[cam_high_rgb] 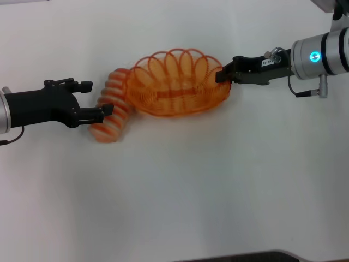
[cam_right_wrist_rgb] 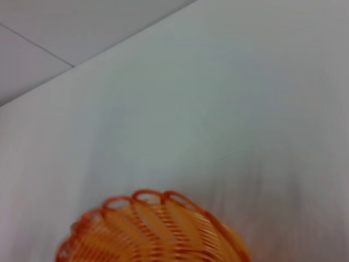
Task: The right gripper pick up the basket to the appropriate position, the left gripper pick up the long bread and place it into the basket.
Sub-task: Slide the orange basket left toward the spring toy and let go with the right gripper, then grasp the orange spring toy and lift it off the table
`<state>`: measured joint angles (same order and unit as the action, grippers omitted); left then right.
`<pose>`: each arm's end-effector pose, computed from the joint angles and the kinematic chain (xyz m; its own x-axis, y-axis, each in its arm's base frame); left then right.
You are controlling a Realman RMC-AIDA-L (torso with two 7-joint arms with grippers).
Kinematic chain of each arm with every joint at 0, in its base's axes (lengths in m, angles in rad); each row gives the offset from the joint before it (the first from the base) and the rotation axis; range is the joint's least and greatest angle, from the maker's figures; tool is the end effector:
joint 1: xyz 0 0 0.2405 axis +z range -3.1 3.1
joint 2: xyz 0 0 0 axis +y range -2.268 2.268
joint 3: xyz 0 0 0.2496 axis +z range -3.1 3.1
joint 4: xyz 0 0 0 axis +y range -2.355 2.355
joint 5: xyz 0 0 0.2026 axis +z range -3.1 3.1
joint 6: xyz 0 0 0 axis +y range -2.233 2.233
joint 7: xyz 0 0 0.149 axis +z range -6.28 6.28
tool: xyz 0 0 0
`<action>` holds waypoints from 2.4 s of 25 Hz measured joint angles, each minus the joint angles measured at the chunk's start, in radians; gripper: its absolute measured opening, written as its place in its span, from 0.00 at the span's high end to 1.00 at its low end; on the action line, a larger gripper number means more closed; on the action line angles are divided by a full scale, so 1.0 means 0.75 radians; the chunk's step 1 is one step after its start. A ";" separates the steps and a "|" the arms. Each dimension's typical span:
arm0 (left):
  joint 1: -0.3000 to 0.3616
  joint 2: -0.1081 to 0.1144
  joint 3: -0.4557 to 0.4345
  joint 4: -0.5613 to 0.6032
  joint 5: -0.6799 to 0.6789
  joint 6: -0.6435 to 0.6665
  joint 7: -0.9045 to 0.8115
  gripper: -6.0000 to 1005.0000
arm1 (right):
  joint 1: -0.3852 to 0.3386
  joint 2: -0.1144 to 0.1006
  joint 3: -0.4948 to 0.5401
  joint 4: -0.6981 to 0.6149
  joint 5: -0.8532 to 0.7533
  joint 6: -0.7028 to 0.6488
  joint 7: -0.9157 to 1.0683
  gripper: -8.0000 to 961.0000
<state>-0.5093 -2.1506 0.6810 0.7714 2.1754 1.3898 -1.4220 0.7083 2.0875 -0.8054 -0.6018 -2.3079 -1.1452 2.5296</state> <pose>-0.2694 0.3300 -0.0166 0.8497 0.3848 0.3606 0.4923 -0.8239 -0.2807 0.2547 0.3804 -0.0341 0.1370 -0.9181 -0.3719 -0.9903 -0.1179 -0.0737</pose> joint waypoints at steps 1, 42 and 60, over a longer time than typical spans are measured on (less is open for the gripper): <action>0.000 0.000 0.000 0.000 0.000 0.000 0.000 0.19 | -0.001 0.000 0.001 0.003 0.004 -0.001 0.000 0.83; 0.014 -0.010 -0.110 -0.010 -0.168 -0.018 -0.113 0.19 | -0.335 -0.014 0.106 -0.241 0.674 -0.175 -0.618 0.15; -0.012 0.083 -0.118 0.116 -0.029 0.084 -1.109 0.19 | -0.396 -0.012 0.361 -0.009 0.927 -0.467 -1.445 0.15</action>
<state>-0.5184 -2.0883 0.5924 0.8586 2.1540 1.4526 -2.2536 0.4114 2.0783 -0.5343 -0.6082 -1.6128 -1.4956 1.4457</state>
